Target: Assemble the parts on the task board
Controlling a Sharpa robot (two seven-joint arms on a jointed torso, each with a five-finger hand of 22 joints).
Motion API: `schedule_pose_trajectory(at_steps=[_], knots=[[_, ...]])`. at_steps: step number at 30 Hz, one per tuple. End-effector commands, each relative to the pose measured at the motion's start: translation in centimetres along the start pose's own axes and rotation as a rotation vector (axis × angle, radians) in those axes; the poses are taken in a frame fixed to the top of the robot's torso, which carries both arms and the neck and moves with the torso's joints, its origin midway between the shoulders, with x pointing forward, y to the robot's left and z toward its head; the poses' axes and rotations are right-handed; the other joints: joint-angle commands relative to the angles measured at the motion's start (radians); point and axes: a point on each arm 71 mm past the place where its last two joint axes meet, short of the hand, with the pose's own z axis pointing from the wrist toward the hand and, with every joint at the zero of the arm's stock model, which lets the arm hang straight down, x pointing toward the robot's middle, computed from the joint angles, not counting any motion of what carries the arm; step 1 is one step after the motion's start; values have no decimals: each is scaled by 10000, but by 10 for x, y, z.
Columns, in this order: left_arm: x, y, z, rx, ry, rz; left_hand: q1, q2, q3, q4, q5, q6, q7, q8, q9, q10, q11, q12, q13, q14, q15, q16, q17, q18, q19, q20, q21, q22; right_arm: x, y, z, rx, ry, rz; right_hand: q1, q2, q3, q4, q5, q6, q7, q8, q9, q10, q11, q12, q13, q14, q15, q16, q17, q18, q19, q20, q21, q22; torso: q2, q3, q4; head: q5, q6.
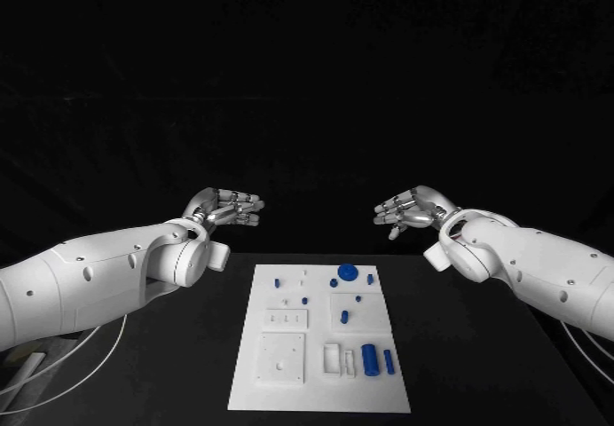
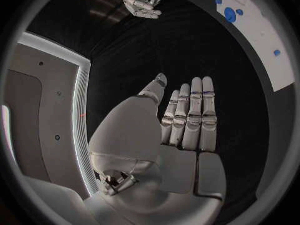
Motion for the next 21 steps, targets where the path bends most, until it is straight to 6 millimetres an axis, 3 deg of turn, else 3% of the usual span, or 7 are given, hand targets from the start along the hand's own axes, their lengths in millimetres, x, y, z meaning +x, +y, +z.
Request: schedule_pose_trajectory(at_steps=[1,3,6,7,12,16,21], knots=[[11,-12,-5,558,1021,310,91,-52,50,-214,-102,40,-3,-35,7,70,-1,-17,-8,89,-23,-97,-22,-112,-32,-82,108,68,10,9,2,-591,376,-3778,-191,-41,171,-221,114,122,-6,-21,-8,154,-43,49,14,384,-90,1676,1161,169,425,-240,730,497,330,2,178,-157,79],[14,-17,-10,654,1260,252,38,-47,51,-354,-137,51,-6,-35,7,91,-10,-17,-8,174,-43,-142,-11,-117,-63,-108,237,147,16,12,3,-627,558,-4745,-354,-152,394,-361,140,-15,-30,-34,-12,-7,-42,44,17,267,-83,2821,2034,228,465,-277,1381,1042,459,17,258,-181,97],[19,-26,-16,789,1567,129,-50,-50,-1,-504,-147,15,1,-32,9,79,-4,-17,-8,240,-56,-169,3,-131,-129,-124,382,238,23,18,4,-727,611,-5861,-436,-330,496,-268,1,-402,-132,-36,-26,-119,-51,39,15,20,-69,3776,2825,231,286,-338,2081,1785,677,25,453,-369,145],[20,-29,-18,823,1643,88,-77,-45,-18,-533,-148,7,1,-33,8,74,-4,-17,-7,239,-54,-178,4,-133,-156,-119,408,254,26,20,5,-772,601,-6133,-435,-366,534,-242,-16,-359,-56,-39,-24,-113,-30,38,15,-41,-46,4091,3020,248,231,-327,2262,2019,732,29,502,-402,145],[25,-37,-25,858,1921,-207,-317,-3,-160,-610,-170,-15,2,-35,8,43,12,-15,-5,189,-19,-225,4,-141,-304,-74,504,304,39,25,6,-1085,350,-7157,-392,-473,1024,-355,-464,-3,-93,-43,-19,150,-84,28,9,-32,-89,4793,3114,204,460,-452,2828,2769,987,52,735,-594,241],[31,-45,-27,902,2104,-534,-360,1,-201,-599,-179,-23,5,-36,8,41,16,-15,-5,167,-7,-233,2,-142,-322,-61,494,294,48,26,6,-1210,228,-7710,-491,-853,1912,-344,-631,243,-140,-45,-20,111,-87,34,14,-153,-101,5142,2862,158,310,-521,3015,3248,1208,32,858,-677,323],[37,-57,-29,1116,2337,-685,-404,97,-412,-657,-187,-14,1,-34,8,33,21,-15,-5,144,5,-229,4,-123,-313,-37,478,225,58,23,8,-1173,227,-8220,-489,-1054,2423,-310,-839,447,-204,-40,-18,138,-100,36,12,-209,-94,5376,2613,184,330,-512,3041,3651,1471,7,982,-846,415]])
